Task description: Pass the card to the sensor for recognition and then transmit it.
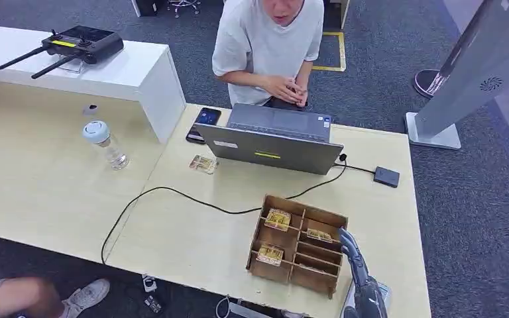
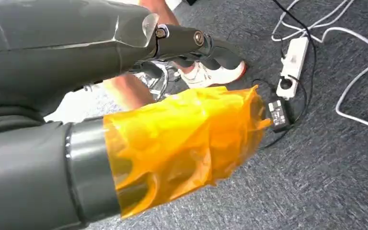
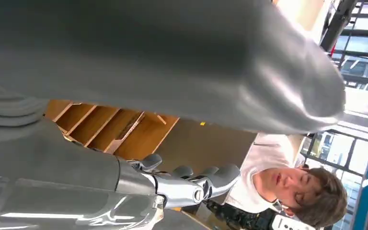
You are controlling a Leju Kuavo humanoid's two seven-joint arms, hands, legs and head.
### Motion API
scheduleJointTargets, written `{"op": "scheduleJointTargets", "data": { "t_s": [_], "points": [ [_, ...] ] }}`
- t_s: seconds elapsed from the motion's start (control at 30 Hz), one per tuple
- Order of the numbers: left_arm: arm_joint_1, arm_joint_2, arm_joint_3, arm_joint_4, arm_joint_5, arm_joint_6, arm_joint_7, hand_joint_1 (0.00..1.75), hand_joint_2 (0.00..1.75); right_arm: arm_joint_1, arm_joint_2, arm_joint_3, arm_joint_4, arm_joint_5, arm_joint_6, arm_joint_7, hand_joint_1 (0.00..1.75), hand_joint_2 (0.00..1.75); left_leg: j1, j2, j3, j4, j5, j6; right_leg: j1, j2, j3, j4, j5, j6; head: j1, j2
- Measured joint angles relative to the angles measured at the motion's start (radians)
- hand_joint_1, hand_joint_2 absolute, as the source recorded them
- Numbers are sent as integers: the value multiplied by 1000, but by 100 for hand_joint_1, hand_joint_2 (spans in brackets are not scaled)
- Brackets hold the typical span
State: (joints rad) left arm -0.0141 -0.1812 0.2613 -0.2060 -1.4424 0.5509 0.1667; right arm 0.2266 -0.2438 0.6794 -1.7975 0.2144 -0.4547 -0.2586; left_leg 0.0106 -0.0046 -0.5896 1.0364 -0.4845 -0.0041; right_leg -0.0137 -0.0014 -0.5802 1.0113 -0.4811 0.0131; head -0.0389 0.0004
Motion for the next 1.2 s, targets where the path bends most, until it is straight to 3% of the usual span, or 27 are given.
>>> {"op": "scheduleJointTargets", "data": {
  "t_s": [1.2],
  "points": [
    [0,0,0,0,2,-5,0,0,0,0,0,0,0,3,11,2,0,0,0,0,0,0,0,0,0,0,0,0,0,0,0,0]
  ]
}}
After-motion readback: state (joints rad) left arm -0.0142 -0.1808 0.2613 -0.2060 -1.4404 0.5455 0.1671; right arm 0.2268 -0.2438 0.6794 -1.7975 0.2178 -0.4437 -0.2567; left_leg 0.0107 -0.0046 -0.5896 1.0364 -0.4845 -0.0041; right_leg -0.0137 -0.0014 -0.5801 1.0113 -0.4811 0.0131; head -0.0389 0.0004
